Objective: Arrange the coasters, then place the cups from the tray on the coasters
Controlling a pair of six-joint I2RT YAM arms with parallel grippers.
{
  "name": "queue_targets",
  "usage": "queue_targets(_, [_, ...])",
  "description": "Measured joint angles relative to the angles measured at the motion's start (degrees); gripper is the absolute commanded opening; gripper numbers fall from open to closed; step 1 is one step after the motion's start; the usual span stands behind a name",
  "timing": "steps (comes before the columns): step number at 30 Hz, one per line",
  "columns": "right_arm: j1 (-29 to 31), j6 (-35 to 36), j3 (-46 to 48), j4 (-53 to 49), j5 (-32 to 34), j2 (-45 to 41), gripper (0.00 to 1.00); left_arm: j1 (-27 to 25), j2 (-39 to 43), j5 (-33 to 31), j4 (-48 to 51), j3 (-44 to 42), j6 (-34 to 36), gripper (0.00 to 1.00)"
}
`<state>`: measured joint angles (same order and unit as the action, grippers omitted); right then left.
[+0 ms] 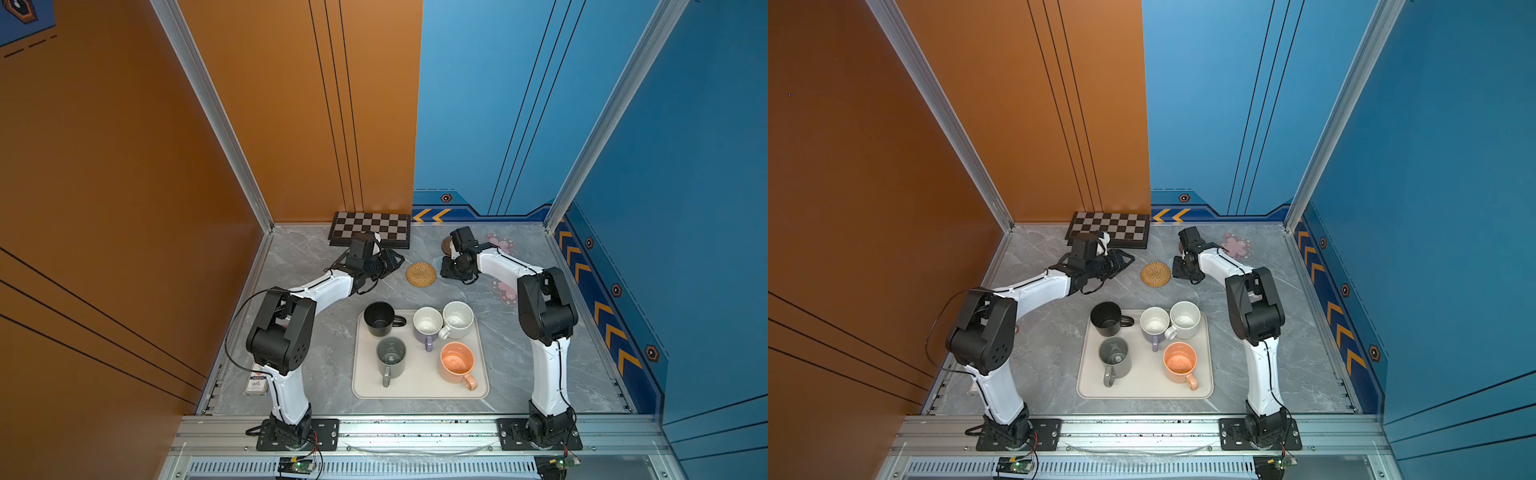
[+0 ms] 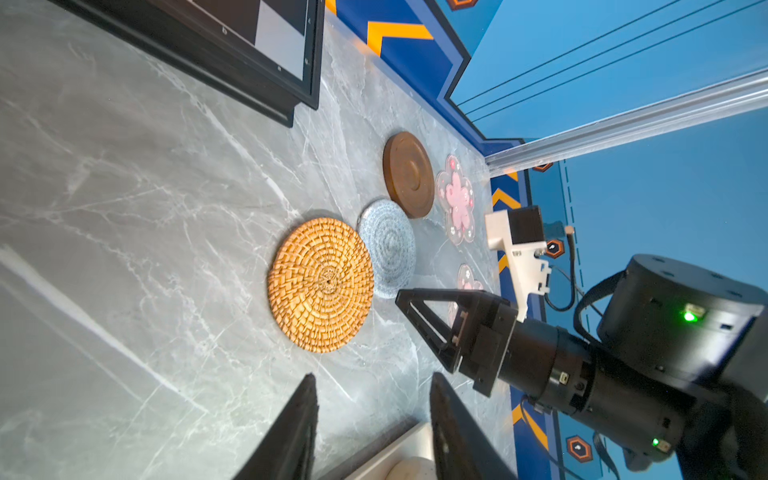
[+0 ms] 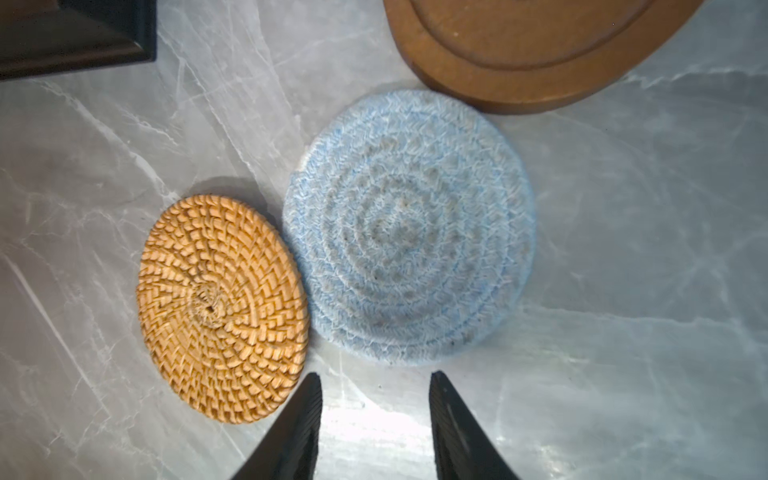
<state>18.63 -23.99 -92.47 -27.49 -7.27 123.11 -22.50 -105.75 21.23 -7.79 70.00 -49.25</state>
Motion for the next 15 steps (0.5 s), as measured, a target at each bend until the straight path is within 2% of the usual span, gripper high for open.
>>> queue_targets(15, [-1.2,0.0,-2.2,1.2,1.4,3.0,0.43,-0.6,-1.2,-0.1,3.5,3.5,0.4,0.45])
